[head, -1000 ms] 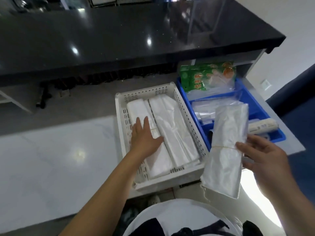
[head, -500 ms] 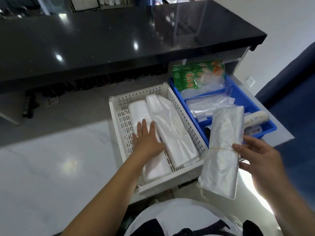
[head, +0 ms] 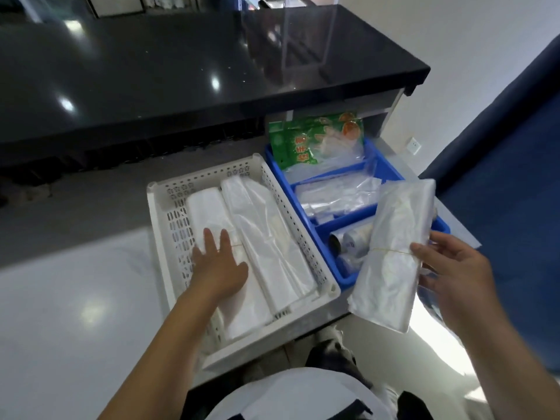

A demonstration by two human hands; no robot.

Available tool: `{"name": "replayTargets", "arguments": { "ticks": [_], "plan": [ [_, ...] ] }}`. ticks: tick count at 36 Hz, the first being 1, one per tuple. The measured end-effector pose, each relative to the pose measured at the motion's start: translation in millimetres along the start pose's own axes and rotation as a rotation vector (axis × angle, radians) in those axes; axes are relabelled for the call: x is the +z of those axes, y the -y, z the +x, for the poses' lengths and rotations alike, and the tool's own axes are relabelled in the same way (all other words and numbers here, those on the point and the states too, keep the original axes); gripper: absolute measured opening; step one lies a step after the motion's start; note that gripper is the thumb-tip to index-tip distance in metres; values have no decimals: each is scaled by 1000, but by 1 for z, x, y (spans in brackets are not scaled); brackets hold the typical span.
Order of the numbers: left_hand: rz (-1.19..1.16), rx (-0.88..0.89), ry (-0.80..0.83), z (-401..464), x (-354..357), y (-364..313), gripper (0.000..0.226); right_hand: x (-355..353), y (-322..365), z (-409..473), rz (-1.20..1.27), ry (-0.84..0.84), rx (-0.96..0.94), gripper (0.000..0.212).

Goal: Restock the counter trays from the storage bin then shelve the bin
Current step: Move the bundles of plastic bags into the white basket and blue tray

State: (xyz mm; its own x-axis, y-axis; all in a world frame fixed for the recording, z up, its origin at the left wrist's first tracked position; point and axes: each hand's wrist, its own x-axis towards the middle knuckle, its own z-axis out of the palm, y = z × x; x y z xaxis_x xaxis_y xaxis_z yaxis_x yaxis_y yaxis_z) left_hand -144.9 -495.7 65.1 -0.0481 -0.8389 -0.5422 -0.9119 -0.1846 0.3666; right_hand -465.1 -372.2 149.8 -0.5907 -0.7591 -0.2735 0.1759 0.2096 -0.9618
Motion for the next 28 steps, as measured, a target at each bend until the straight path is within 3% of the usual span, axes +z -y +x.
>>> {"name": "replayTargets", "arguments": {
  "ticks": [5, 8, 11, 16, 20, 25, 28],
  "plan": [
    [-66, 36, -163, -15, -9, -14, 70, -17, 21, 39, -21, 19, -74, 22],
    [-285, 256, -324, -25, -13, -51, 52, -26, 37, 66, -53, 65, -119, 30],
    [-313, 411, -327, -24, -13, -105, 39, -35, 51, 96, -107, 110, -154, 31],
    [-143, 460, -133, 12, -4, -180, 42, -50, 67, 154, -297, 246, -217, 31],
    [97, 433, -75, 52, 9, -224, 50, -62, 73, 199, -382, 369, -216, 31],
    [432, 446, -24, 93, 27, -245, 50, -71, 77, 242, -370, 475, -200, 32],
    [544, 454, -21, 105, 26, -246, 62, -74, 78, 255, -330, 508, -197, 33]
  ]
}}
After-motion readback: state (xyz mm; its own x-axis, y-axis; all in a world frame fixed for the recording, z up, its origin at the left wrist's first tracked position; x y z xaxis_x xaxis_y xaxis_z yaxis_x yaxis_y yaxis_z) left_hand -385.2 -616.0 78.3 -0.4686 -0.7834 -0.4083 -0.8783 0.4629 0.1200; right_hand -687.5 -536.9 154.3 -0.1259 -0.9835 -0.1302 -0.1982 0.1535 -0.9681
